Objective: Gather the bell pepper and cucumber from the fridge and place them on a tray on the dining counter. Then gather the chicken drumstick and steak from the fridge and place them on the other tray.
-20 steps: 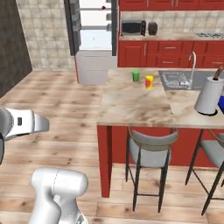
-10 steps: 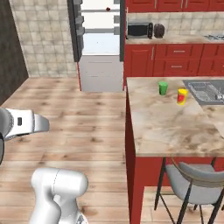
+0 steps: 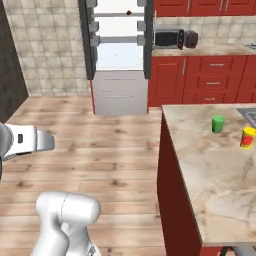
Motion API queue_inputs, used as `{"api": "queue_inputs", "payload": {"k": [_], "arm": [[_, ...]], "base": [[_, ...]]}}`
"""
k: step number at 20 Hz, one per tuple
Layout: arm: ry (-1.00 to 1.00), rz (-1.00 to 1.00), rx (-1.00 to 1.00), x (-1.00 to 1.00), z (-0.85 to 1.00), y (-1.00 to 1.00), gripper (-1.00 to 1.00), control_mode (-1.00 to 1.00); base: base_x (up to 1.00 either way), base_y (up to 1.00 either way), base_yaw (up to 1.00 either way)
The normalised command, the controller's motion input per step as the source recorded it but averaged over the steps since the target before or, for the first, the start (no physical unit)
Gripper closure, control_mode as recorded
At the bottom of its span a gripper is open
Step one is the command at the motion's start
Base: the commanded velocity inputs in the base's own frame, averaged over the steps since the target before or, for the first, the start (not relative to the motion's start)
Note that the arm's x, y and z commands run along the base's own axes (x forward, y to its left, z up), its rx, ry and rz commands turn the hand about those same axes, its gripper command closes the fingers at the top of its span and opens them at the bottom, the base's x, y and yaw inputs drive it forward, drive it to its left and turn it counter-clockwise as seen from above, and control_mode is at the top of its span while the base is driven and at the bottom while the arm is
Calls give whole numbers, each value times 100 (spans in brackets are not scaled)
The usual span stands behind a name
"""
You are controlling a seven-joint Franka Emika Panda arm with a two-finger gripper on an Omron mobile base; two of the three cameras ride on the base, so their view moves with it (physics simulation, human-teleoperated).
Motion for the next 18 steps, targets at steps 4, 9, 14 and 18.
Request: {"api": "queue_inputs", "payload": {"k": [4, 9, 14, 18], "arm": [[0, 0, 0, 0, 0, 0, -100, 100], [0, 0, 0, 0, 0, 0, -100, 100], [0, 0, 0, 0, 0, 0, -100, 100], [0, 0, 0, 0, 0, 0, -100, 100]], "base": [[100, 23, 3], [100, 0, 8], [100, 0, 13], [100, 0, 16]]}}
